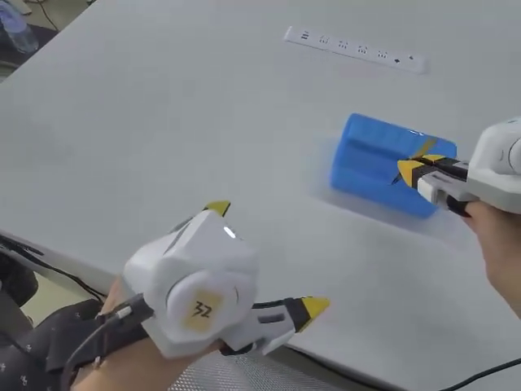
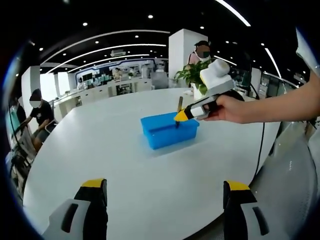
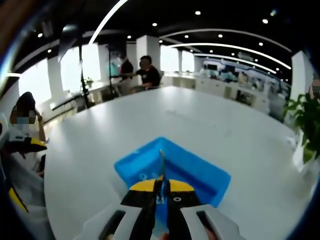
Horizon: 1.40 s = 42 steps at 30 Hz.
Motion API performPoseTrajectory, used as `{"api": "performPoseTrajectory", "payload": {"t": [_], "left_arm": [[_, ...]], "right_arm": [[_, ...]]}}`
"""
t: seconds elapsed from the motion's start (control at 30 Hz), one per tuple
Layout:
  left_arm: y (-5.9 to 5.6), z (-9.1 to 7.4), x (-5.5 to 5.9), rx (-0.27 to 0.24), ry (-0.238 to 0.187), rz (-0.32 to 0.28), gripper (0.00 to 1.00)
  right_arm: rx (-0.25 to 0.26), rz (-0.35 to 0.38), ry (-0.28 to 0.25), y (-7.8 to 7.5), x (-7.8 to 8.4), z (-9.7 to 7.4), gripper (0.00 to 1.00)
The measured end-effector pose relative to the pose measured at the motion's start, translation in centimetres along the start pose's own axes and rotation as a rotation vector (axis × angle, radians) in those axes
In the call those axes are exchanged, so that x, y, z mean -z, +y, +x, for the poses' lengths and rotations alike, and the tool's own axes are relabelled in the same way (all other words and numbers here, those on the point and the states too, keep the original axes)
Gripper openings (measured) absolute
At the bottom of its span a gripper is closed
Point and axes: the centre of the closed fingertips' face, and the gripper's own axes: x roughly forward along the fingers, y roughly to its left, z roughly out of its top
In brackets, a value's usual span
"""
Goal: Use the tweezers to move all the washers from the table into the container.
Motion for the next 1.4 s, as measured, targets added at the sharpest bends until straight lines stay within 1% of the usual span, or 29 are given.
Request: {"api": "performPoseTrajectory", "payload": {"t": [0.07, 0.1, 0.27, 0.3, 0.33, 0.47, 0.53, 0.6, 0.63, 0.67, 0.73, 0.77, 0.8, 0.83, 0.87, 0.9, 0.93, 1.0, 1.03, 1.1, 1.13, 1.17, 1.23, 1.27, 1.33, 1.37, 1.4], "left_arm": [[-0.1, 0.0, 0.0, 0.001, -0.003, 0.002, 0.99], [-0.1, 0.0, 0.0, 0.001, -0.002, 0.002, 0.99], [-0.1, 0.1, 0.2, 0.002, 0.01, 0.013, 0.99], [-0.2, 0.1, 0.2, 0.003, 0.011, 0.015, 0.99], [-0.1, 0.1, 0.3, 0.003, 0.013, 0.017, 0.99], [0.0, 0.1, 0.4, 0.001, 0.022, 0.016, 0.99], [-0.1, 0.1, 0.3, 0.011, 0.018, 0.002, 0.99], [-0.1, 0.0, 0.0, 0.023, 0.007, -0.02, 0.99], [0.0, -0.1, -0.2, 0.029, 0.002, -0.04, 0.99], [0.2, -0.1, -0.3, 0.031, 0.0, -0.048, 0.99], [0.2, -0.4, -1.1, 0.054, -0.038, -0.082, 0.99], [0.3, -0.6, -1.6, 0.058, -0.054, -0.094, 0.95], [0.6, -0.7, -2.4, 0.052, -0.074, -0.103, 0.9], [0.8, -0.8, -2.8, 0.047, -0.075, -0.094, 0.85], [1.0, -0.7, -3.6, 0.042, -0.08, -0.083, 0.81], [1.0, -0.7, -4.0, 0.046, -0.088, -0.074, 0.79], [0.8, -0.6, -4.9, 0.065, -0.104, -0.075, 0.8], [0.1, -0.6, -6.6, 0.122, -0.154, -0.108, 0.83], [0.1, -0.6, -6.8, 0.127, -0.144, -0.106, 0.82], [-0.1, -0.6, -7.7, 0.137, -0.153, -0.091, 0.77], [-0.2, -0.5, -8.0, 0.142, -0.155, -0.079, 0.74], [-0.4, -0.5, -8.4, 0.148, -0.157, -0.054, 0.71], [-0.9, -0.4, -9.1, 0.166, -0.166, -0.018, 0.69], [-1.1, -0.4, -9.2, 0.179, -0.164, -0.007, 0.68], [-1.5, -0.3, -9.8, 0.2, -0.166, 0.0, 0.62], [-1.9, -0.4, -10.1, 0.222, -0.163, 0.02, 0.59], [-2.1, -0.4, -10.3, 0.229, -0.165, 0.028, 0.55]], "right_arm": [[0.002, 0.005, 0.006, -0.2, 0.3, 0.4, 0.04], [0.001, 0.003, 0.007, -0.1, 0.4, 0.4, 0.04], [0.007, -0.003, 0.034, -0.3, 1.4, 0.9, 0.04], [0.01, -0.001, 0.011, -0.2, 1.1, 0.9, 0.04], [0.008, 0.003, 0.024, -0.2, 1.3, 0.8, 0.04], [0.006, 0.007, 0.032, -0.1, 1.3, 0.6, 0.04], [0.007, 0.01, 0.014, -0.1, 0.9, 0.3, 0.04], [0.007, 0.01, -0.006, 0.1, 0.0, -0.4, 0.04], [0.01, 0.01, -0.022, 0.3, -0.6, -1.3, 0.04], [0.011, 0.008, -0.033, 0.4, -1.1, -1.7, 0.04], [-0.001, -0.013, -0.062, 0.9, -2.0, -2.3, 0.04], [-0.005, -0.027, -0.071, 1.1, -2.4, -2.8, 0.04], [-0.015, -0.055, -0.086, 1.6, -3.0, -3.5, 0.04], [-0.024, -0.072, -0.088, 2.2, -3.2, -4.2, 0.04], [-0.027, -0.09, -0.094, 2.7, -3.5, -4.9, 0.04], [-0.029, -0.1, -0.098, 3.1, -3.6, -5.4, 0.04], [-0.041, -0.101, -0.106, 3.6, -3.8, -6.0, 0.04], [-0.068, -0.1, -0.112, 4.6, -3.8, -6.9, 0.04], [-0.081, -0.104, -0.111, 5.1, -3.7, -7.2, 0.04], [-0.124, -0.108, -0.104, 6.3, -3.4, -7.8, 0.04], [-0.134, -0.108, -0.104, 6.7, -3.3, -8.0, 0.04], [-0.163, -0.117, -0.097, 7.4, -3.0, -8.3, 0.04], [-0.199, -0.148, -0.075, 8.6, -2.4, -8.7, 0.04], [-0.206, -0.16, -0.067, 8.9, -2.2, -8.9, 0.04], [-0.212, -0.176, -0.059, 9.3, -1.9, -9.1, 0.04], [-0.229, -0.175, -0.053, 9.6, -1.6, -9.3, 0.04], [-0.242, -0.175, -0.05, 10.0, -1.5, -9.4, 0.04]]}}
